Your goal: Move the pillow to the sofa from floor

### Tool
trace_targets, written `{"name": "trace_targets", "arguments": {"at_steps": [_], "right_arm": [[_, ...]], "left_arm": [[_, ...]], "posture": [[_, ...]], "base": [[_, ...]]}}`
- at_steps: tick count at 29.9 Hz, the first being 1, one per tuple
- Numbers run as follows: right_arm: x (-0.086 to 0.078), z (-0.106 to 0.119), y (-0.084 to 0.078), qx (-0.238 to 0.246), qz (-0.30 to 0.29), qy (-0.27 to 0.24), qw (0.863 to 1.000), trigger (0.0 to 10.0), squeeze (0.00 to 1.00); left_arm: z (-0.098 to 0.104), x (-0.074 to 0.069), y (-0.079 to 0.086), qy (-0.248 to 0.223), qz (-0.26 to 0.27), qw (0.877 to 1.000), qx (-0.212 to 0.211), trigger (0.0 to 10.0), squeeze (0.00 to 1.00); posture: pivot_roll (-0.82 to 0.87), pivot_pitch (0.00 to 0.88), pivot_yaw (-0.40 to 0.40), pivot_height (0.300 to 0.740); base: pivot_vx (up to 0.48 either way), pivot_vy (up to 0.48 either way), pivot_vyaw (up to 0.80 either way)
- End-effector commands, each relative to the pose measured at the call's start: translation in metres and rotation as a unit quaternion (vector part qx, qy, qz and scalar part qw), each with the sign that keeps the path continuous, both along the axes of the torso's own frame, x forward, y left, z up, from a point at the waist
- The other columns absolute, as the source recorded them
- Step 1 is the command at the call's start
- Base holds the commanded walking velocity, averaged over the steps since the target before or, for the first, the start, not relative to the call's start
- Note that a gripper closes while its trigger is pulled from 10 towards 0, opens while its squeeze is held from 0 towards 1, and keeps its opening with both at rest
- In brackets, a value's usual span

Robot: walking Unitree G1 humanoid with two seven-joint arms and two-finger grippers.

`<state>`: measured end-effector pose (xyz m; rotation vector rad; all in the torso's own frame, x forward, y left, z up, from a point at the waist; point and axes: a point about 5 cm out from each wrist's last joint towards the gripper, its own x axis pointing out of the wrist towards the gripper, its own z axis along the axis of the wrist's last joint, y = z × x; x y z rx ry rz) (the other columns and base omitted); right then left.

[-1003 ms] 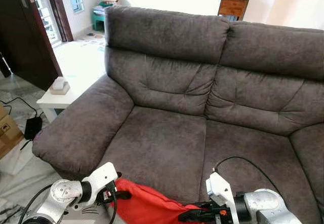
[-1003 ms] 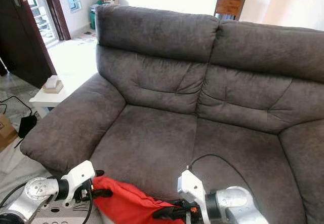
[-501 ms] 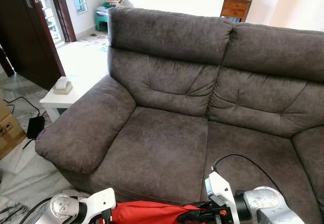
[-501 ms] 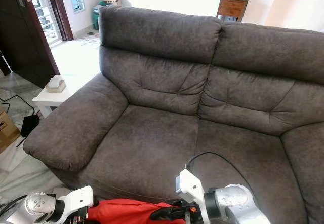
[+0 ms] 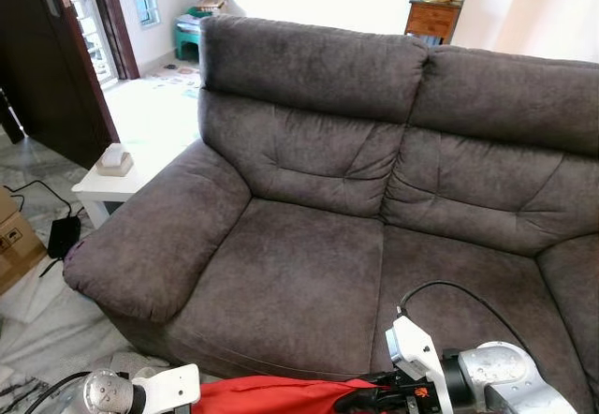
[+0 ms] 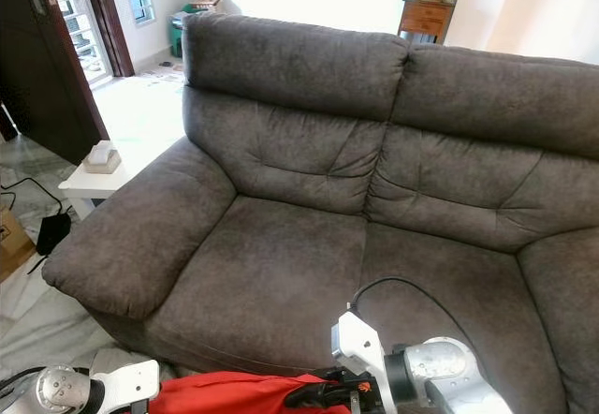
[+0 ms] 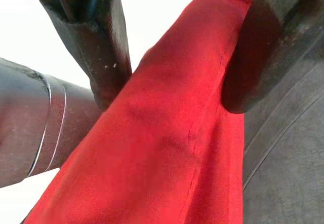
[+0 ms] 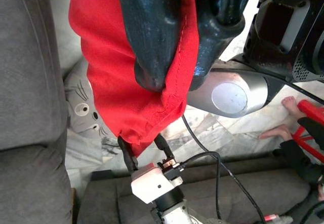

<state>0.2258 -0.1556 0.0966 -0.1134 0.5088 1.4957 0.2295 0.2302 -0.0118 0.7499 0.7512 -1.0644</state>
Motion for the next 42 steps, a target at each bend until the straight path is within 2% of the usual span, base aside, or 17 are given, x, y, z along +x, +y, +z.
{"name": "trace_targets", "arguments": {"at_steps": [1,8,11,12,13,14,15,28,42], "right_arm": [[0.006,0.027,0.003,0.039,0.017,-0.051,0.998,10.0,0.0],[0.006,0.026,0.004,0.039,0.016,-0.049,0.998,10.0,0.0],[0.006,0.026,0.004,0.04,0.015,-0.049,0.998,10.0,0.0],[0.006,0.025,0.004,0.039,0.015,-0.048,0.998,10.0,0.0],[0.006,0.025,0.004,0.039,0.016,-0.048,0.998,10.0,0.0],[0.006,0.024,0.005,0.038,0.016,-0.047,0.998,10.0,0.0],[0.005,0.023,0.005,0.038,0.016,-0.047,0.998,10.0,0.0],[0.002,0.021,0.009,0.04,0.016,-0.044,0.998,10.0,0.0],[0.001,0.017,0.013,0.044,0.01,-0.042,0.998,10.0,0.0]], "left_arm": [[-0.003,-0.005,0.007,0.008,0.003,1.0,0.018,10.0,0.0],[-0.011,-0.012,0.009,0.017,-0.017,0.999,0.045,10.0,0.0],[-0.012,-0.013,0.009,0.015,-0.007,0.999,0.04,10.0,0.0],[-0.012,-0.012,0.008,0.014,-0.003,0.999,0.036,9.6,0.0],[-0.012,-0.012,0.008,0.011,-0.003,0.999,0.036,4.7,0.0],[-0.011,-0.012,0.009,0.009,-0.005,0.999,0.038,2.0,0.0],[-0.011,-0.011,0.009,0.007,-0.005,0.999,0.04,0.0,0.0],[-0.012,-0.011,0.007,-0.002,-0.041,0.997,0.062,0.0,0.0],[-0.012,-0.01,0.003,-0.003,-0.03,0.999,0.039,0.0,0.0]], "posture": [[0.02,0.0,-0.039,0.74],[0.02,0.0,-0.039,0.74],[0.02,0.0,-0.04,0.74],[0.02,0.0,-0.04,0.74],[0.02,0.0,-0.04,0.74],[0.02,0.0,-0.04,0.74],[0.03,0.0,-0.039,0.74],[0.03,0.0,-0.036,0.74],[0.03,0.0,-0.022,0.74]], "base": [[0.0,0.0,0.0],[0.0,0.0,0.0],[0.0,0.0,0.0],[0.0,0.0,0.0],[0.0,0.0,0.0],[0.0,0.0,0.0],[0.0,0.0,0.0],[0.0,0.0,0.0],[0.0,0.0,0.0]]}}
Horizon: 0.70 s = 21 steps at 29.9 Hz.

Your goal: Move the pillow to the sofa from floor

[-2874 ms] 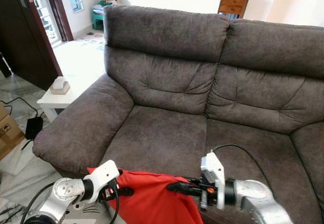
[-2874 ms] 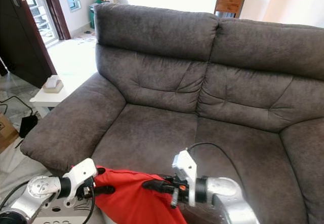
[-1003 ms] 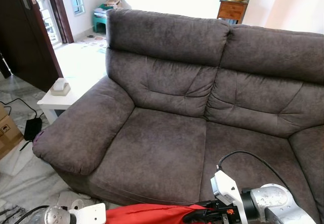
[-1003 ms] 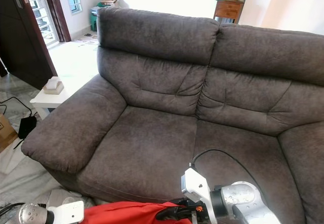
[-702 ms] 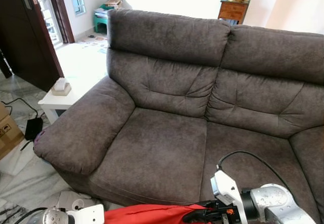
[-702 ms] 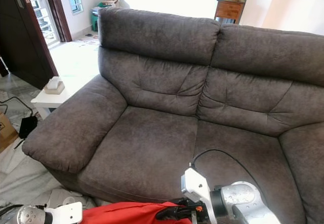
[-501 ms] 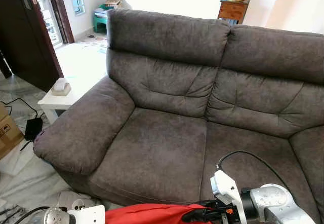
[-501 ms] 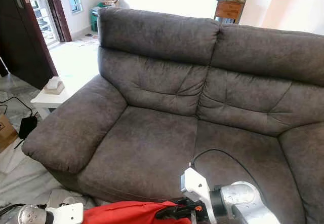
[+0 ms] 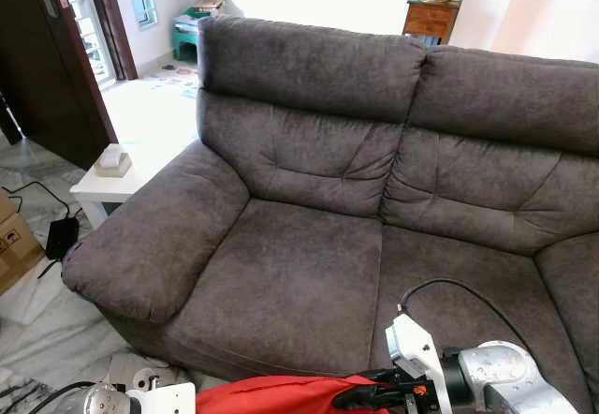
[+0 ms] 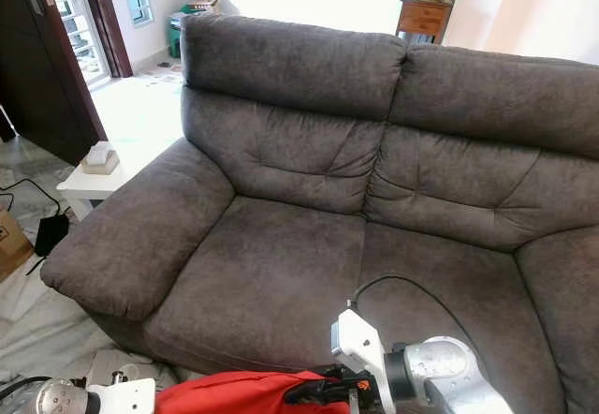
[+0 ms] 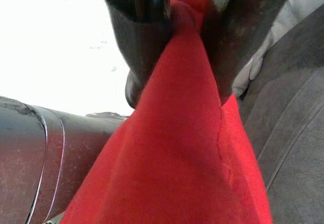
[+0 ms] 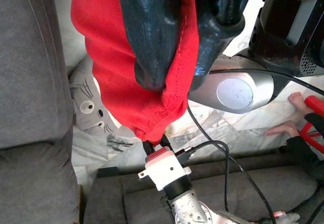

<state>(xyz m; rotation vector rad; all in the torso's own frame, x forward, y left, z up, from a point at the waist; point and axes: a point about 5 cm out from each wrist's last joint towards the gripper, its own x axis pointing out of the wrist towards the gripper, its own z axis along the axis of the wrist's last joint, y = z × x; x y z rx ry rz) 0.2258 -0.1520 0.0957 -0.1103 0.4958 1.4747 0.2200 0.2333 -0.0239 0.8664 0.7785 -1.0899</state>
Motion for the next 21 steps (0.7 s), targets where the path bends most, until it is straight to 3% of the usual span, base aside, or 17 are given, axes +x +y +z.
{"name": "trace_targets", "arguments": {"at_steps": [1,9,17,20,21], "right_arm": [[0.001,0.017,0.009,0.039,0.019,-0.038,0.998,10.0,0.0],[0.002,0.015,0.01,0.039,0.015,-0.038,0.998,10.0,0.0],[0.008,0.01,0.012,0.039,-0.009,-0.05,0.998,10.0,0.0],[0.015,0.004,0.01,0.017,-0.038,-0.068,0.997,10.0,0.0],[0.023,-0.003,0.007,-0.007,-0.074,-0.083,0.994,10.0,0.0]], "left_arm": [[0.0,-0.001,0.0,0.002,0.004,1.0,-0.012,0.0,0.0],[0.001,-0.001,0.001,-0.001,0.012,1.0,-0.022,0.0,0.0],[0.006,0.002,-0.002,-0.012,0.041,0.997,-0.067,0.0,0.0],[0.012,0.01,-0.002,-0.043,0.074,0.992,-0.091,0.0,0.0],[0.019,0.022,-0.001,-0.091,0.116,0.983,-0.106,0.0,0.0]], "posture": [[0.03,0.0,-0.021,0.74],[0.04,0.0,-0.018,0.74],[0.04,0.0,-0.015,0.74],[0.04,0.0,-0.014,0.74],[0.04,0.0,-0.009,0.74]], "base": [[0.0,0.0,0.0],[0.0,0.0,0.0],[0.0,0.0,0.0],[0.0,0.0,0.0],[0.0,0.0,0.0]]}}
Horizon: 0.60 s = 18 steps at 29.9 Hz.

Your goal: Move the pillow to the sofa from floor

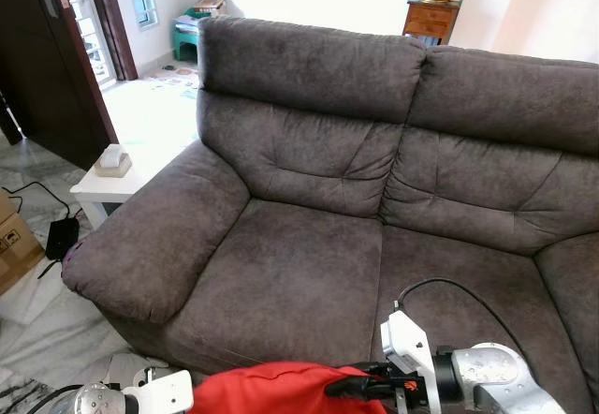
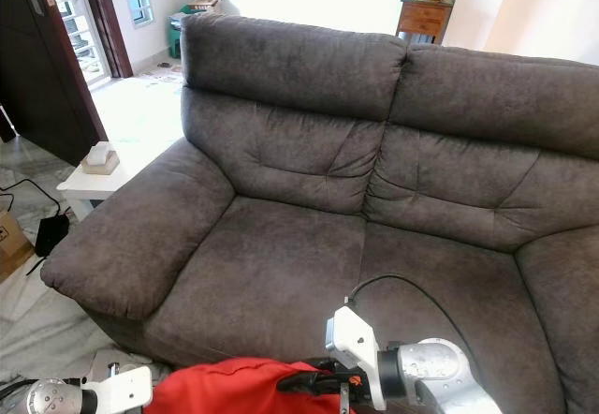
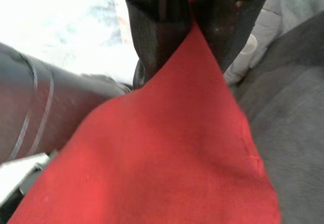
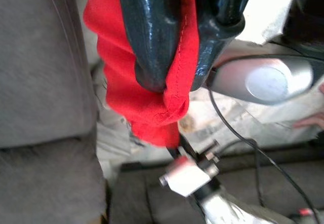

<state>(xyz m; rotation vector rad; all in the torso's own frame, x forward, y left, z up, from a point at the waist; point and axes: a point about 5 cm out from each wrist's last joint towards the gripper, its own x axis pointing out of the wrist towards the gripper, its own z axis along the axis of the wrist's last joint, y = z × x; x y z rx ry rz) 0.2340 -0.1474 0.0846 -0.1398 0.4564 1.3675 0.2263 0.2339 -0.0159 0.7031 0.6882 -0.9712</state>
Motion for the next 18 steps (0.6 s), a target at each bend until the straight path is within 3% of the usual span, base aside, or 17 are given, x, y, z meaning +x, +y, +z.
{"name": "trace_targets", "arguments": {"at_steps": [1,2,3,4,6,8,9,10,11,12,14,15,18], "right_arm": [[0.015,0.008,0.002,-0.002,-0.025,-0.052,0.998,10.0,0.0],[0.025,-0.003,-0.003,-0.041,-0.077,-0.067,0.994,10.0,0.0],[0.025,-0.003,-0.003,-0.041,-0.077,-0.067,0.994,10.0,0.0],[0.035,-0.012,-0.009,-0.07,-0.137,-0.076,0.985,10.0,0.0],[0.047,-0.021,-0.013,-0.089,-0.233,-0.087,0.965,10.0,0.0],[0.049,-0.023,-0.011,-0.082,-0.272,-0.083,0.955,10.0,0.0],[0.049,-0.023,-0.01,-0.079,-0.28,-0.081,0.953,10.0,0.0],[0.053,-0.027,-0.011,-0.073,-0.334,-0.079,0.936,10.0,0.0],[0.056,-0.027,-0.011,-0.062,-0.365,-0.08,0.926,10.0,0.0],[0.058,-0.028,-0.011,-0.055,-0.386,-0.082,0.917,10.0,0.0],[0.061,-0.026,-0.008,-0.017,-0.424,-0.07,0.903,10.0,0.0],[0.064,-0.023,-0.004,0.013,-0.45,-0.061,0.891,10.0,0.0],[0.066,-0.019,0.002,0.026,-0.466,-0.078,0.881,10.0,0.0]], "left_arm": [[0.011,0.015,-0.002,-0.058,0.046,0.997,-0.029,0.0,0.0],[0.022,0.031,0.001,-0.117,0.115,0.985,-0.05,0.0,0.0],[0.022,0.031,0.001,-0.117,0.115,0.985,-0.05,0.0,0.0],[0.036,0.045,0.003,-0.176,0.183,0.964,-0.082,10.0,0.0],[0.059,0.064,0.003,-0.257,0.301,0.903,-0.168,10.0,0.0],[0.071,0.07,-0.003,-0.286,0.352,0.862,-0.226,10.0,0.0],[0.074,0.071,-0.005,-0.292,0.365,0.849,-0.245,10.0,0.0],[0.084,0.074,-0.016,-0.31,0.397,0.812,-0.297,10.0,0.0],[0.088,0.076,-0.022,-0.315,0.41,0.795,-0.317,10.0,0.0],[0.091,0.076,-0.025,-0.318,0.421,0.783,-0.329,10.0,0.0],[0.093,0.077,-0.034,-0.322,0.431,0.771,-0.34,10.0,0.0],[0.095,0.077,-0.045,-0.323,0.429,0.769,-0.346,10.0,0.0],[0.098,0.075,-0.061,-0.334,0.407,0.779,-0.341,10.0,0.0]], "posture": [[0.04,0.0,-0.009,0.74],[0.04,0.0,-0.01,0.74],[0.04,0.0,-0.01,0.74],[0.04,0.0,-0.012,0.74],[0.05,0.0,-0.015,0.74],[0.05,0.0,-0.017,0.74],[0.05,0.0,-0.017,0.74],[0.06,0.0,-0.017,0.74],[0.06,0.0,-0.018,0.74],[0.06,0.0,-0.018,0.74],[0.06,0.0,-0.018,0.74],[0.06,0.0,-0.018,0.74],[0.06,0.0,-0.017,0.74]], "base": [[0.0,0.0,0.0],[0.0,0.0,0.0],[0.0,0.0,0.0],[0.0,0.0,0.0],[0.0,0.0,0.0],[0.0,0.0,0.0],[0.0,0.0,0.0],[0.0,0.0,0.0],[0.0,0.0,0.0],[0.0,0.0,0.0],[0.0,0.0,0.0],[0.0,0.0,0.0],[0.0,0.0,0.0]]}}
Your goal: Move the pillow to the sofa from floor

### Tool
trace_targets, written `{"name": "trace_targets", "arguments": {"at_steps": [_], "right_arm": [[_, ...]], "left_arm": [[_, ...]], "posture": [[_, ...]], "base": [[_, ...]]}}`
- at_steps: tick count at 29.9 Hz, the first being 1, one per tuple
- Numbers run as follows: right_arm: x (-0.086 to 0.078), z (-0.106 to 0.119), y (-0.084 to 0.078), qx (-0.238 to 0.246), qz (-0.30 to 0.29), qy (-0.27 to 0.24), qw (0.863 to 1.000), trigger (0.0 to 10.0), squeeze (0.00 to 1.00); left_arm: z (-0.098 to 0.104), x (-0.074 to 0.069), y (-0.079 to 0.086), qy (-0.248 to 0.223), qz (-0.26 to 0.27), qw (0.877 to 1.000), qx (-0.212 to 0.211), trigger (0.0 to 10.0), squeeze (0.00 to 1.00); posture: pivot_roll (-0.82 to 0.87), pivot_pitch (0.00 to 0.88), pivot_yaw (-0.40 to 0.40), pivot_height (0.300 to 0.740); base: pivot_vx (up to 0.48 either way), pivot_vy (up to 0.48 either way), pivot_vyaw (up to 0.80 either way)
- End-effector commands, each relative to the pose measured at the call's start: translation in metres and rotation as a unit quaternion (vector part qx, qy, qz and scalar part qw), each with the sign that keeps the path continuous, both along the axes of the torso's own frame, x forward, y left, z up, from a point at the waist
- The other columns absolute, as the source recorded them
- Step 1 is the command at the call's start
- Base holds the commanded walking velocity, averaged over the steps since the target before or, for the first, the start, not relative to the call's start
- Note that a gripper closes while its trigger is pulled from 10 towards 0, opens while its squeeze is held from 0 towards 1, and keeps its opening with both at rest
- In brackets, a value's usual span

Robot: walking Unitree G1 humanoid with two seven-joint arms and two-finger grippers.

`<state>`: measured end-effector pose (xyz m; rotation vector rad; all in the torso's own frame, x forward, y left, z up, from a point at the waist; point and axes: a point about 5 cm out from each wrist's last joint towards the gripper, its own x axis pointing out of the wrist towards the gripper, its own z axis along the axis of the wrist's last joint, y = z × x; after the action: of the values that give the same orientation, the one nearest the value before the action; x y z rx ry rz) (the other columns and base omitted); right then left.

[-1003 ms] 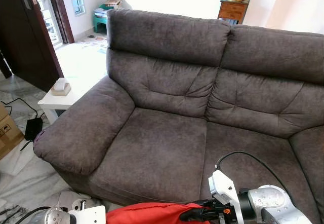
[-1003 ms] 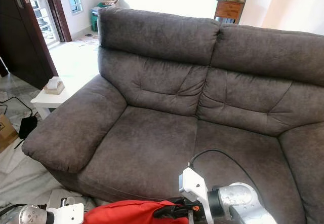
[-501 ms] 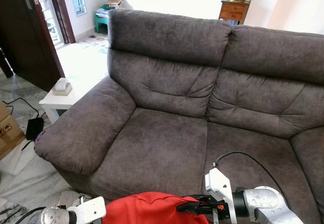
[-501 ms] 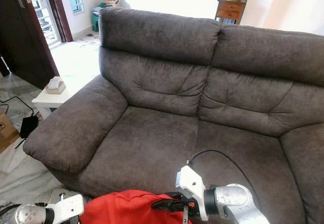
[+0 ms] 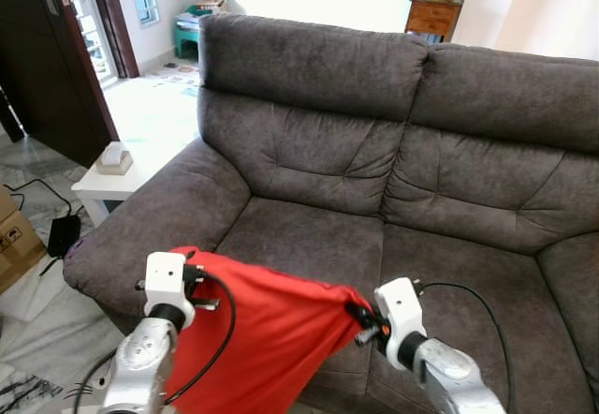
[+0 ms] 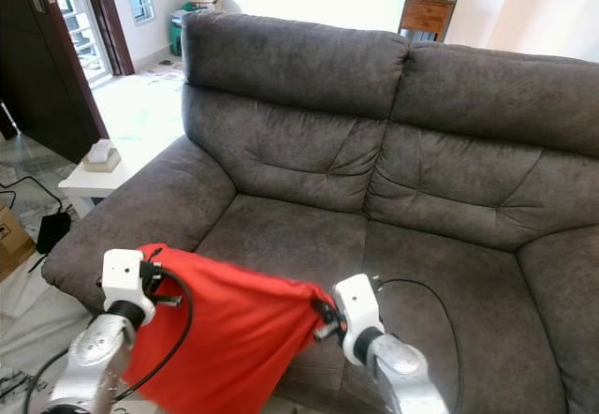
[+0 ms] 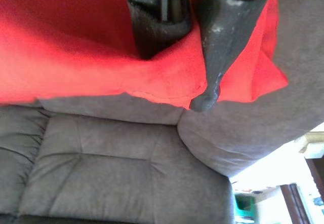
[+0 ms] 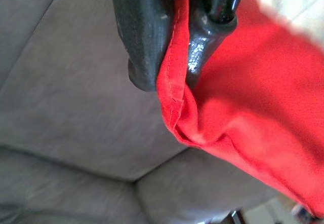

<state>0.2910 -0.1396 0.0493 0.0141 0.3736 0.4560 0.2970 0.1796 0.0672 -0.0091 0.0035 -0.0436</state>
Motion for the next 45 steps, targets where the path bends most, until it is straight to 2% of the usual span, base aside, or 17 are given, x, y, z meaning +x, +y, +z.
{"name": "trace_targets", "arguments": {"at_steps": [1,9,13,18,22,32,45], "right_arm": [[0.011,0.018,-0.005,0.015,-0.042,-0.054,0.998,10.0,0.0],[0.013,0.023,0.005,0.047,-0.075,-0.075,0.993,10.0,0.0],[0.014,0.024,0.003,0.046,-0.085,-0.077,0.992,10.0,0.0],[0.016,0.026,0.001,0.048,-0.099,-0.086,0.99,10.0,0.0],[0.017,0.024,0.001,0.031,-0.105,-0.081,0.991,10.0,0.0],[0.019,0.026,0.0,0.033,-0.107,-0.09,0.99,10.0,0.0],[0.021,0.03,0.009,0.034,-0.065,-0.105,0.992,10.0,0.0]], "left_arm": [[0.015,0.004,-0.01,-0.033,-0.018,0.999,0.026,10.0,0.0],[0.021,-0.001,-0.015,-0.035,-0.023,0.998,0.046,10.0,0.0],[0.022,-0.002,-0.015,-0.035,-0.022,0.998,0.044,10.0,0.0],[0.024,-0.004,-0.016,-0.035,-0.032,0.997,0.063,10.0,0.0],[0.024,-0.005,-0.016,-0.029,-0.032,0.997,0.066,10.0,0.0],[0.023,-0.008,-0.016,-0.024,-0.034,0.997,0.068,10.0,0.0],[0.028,-0.008,-0.012,-0.028,-0.026,0.997,0.071,10.0,0.0]], "posture": [[0.06,0.0,-0.017,0.74],[0.07,0.0,-0.016,0.74],[0.07,0.0,-0.017,0.74],[0.07,0.0,-0.018,0.74],[0.08,0.0,-0.022,0.74],[0.08,0.0,-0.025,0.74],[0.09,0.0,-0.024,0.74]], "base": [[0.0,0.0,0.0],[0.0,0.0,0.0],[0.0,0.0,0.0],[0.0,-0.26,-0.8],[0.0,-0.412,-0.8],[0.0,-0.413,-0.8],[0.0,-0.412,0.0]]}}
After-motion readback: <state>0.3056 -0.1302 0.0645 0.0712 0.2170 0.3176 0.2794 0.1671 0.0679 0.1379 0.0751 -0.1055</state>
